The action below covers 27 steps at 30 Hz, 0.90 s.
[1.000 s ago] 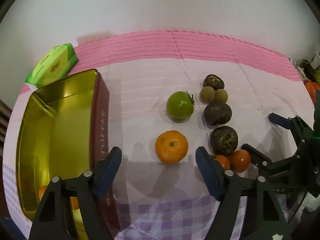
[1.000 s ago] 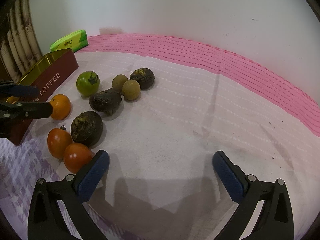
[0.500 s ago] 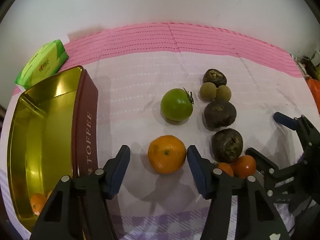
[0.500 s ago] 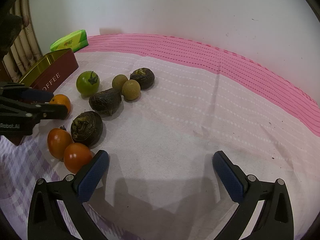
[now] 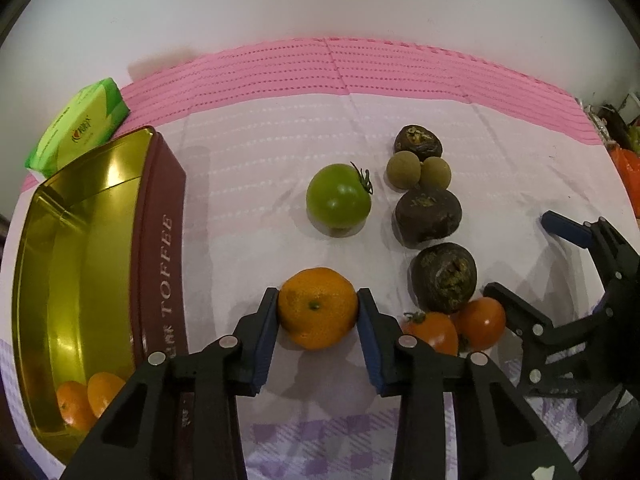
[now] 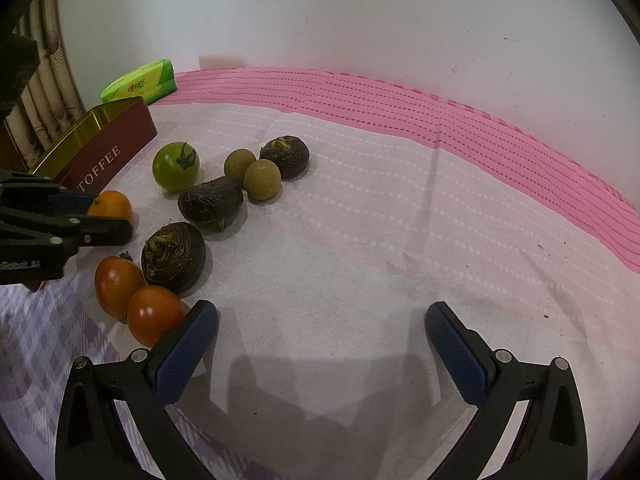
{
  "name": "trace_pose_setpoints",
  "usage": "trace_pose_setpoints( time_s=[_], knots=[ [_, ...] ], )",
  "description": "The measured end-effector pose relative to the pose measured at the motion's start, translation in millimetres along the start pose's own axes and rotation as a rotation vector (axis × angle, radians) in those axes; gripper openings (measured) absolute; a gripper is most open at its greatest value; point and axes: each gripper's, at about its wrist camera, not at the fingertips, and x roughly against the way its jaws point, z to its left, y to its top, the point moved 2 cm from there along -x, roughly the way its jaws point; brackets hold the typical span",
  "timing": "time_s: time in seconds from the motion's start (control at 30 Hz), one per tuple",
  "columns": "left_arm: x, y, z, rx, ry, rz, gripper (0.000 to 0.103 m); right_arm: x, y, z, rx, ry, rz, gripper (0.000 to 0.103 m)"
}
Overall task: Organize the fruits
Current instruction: 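Carry the mandarin into the gold tin and open the left gripper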
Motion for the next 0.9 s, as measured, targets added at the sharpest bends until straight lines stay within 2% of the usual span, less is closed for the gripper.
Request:
trace_pose_setpoints(
  time_s=[0.23,0.47,0.63,0.9],
  knots=[
    [19.8,-5.8,1.9,0.008,-0.009,-0.021,0.034,0.0,0.0,0.0,0.000,0.000,0.000,0.103],
    [56.0,-3.3,16.8,0.021,0.006,-0.093,0.034,0.2,-0.1,0.2,0.000,0.000,0.001,0.103],
    [72.6,-1.3,50.6,0.067,0.068,-0.127,0.034,-0.1,-0.2,0.3,-0.001,-0.001,0.000,0.103],
    [73.1,-8.7,118.5,0.177,0.179,-0.112,0.034,-0.2,-0.3,0.3,-0.001,-0.001,0.001,0.103]
  ],
)
